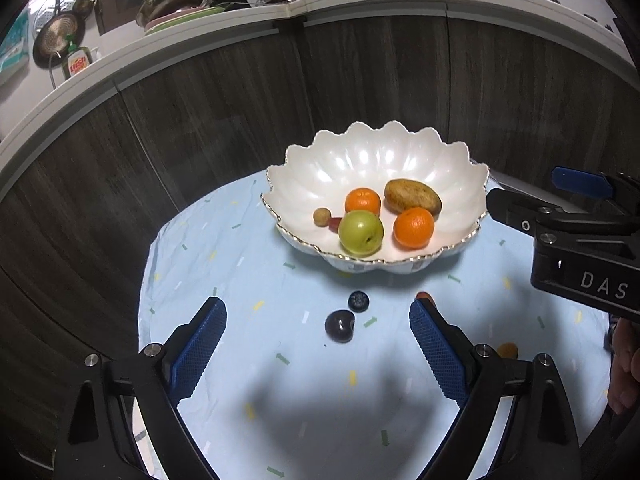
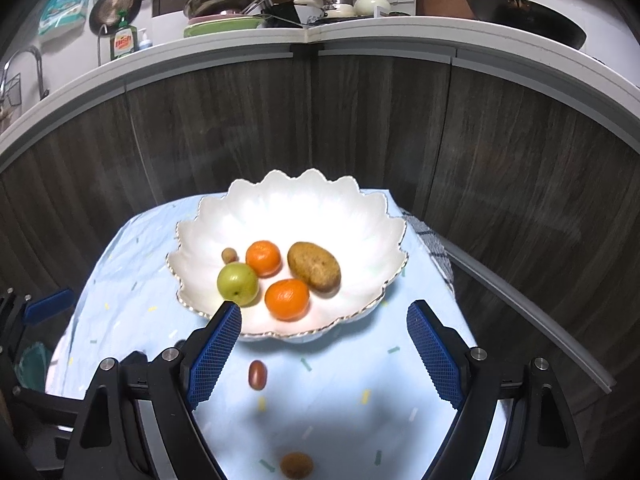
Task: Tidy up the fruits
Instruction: 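Move both open tools back toward the dark plum and red date, then grasp the dark plum with the left tool while the right tool grasps a red date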
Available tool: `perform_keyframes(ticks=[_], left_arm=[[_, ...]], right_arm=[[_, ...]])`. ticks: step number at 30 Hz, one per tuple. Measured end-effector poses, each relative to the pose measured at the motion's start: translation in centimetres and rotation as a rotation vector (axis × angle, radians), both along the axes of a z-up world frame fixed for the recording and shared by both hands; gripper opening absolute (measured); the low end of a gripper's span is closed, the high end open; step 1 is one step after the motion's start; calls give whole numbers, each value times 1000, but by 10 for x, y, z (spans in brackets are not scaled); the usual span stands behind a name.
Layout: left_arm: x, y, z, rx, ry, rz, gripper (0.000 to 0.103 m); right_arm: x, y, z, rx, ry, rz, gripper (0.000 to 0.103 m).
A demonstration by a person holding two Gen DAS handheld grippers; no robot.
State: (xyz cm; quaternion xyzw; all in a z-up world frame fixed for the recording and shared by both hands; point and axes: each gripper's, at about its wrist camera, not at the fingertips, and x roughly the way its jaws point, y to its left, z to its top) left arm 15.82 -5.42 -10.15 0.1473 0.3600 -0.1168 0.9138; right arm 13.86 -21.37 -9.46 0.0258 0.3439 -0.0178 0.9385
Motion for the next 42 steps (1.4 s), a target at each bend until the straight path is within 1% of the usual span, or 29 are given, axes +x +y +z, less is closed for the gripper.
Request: perform_keyframes(ticks=[6,11,13,15,17,21,23,30,34,38,42], left_arm=[[1,5,-12,-6,23,-12,94],[8,11,-25,-12,43,-10,90],[12,14,-32,-22,60,-6,87],[16,17,-38,-32,75,-6,87],[21,18,-45,-43,90,-17,86],[28,16,-57,-42,109,-35,84],[32,16,-62,-44,120,-42,82],[44,13,-77,-57,151,-79,73],[49,11,-85,-55,164,-95,69],[52,10,-89,-63,174,-105,65],[54,9,-93,-66,180,-103,58]], right_arm=[[-2,7,-11,-8,26,16,85],[0,12,-24,-13,52,33,84],[1,16,-30,-13,67,46,81],[3,20,-37,-10,87,65,76],[5,24,-44,-11,102,80,73],[9,27,-59,-7,134,97,66],[13,28,-66,-4,147,103,65],[25,32,-83,21,190,128,56],[32,33,-89,25,207,137,55],[34,36,-94,35,223,154,48],[36,38,-98,38,231,163,47]])
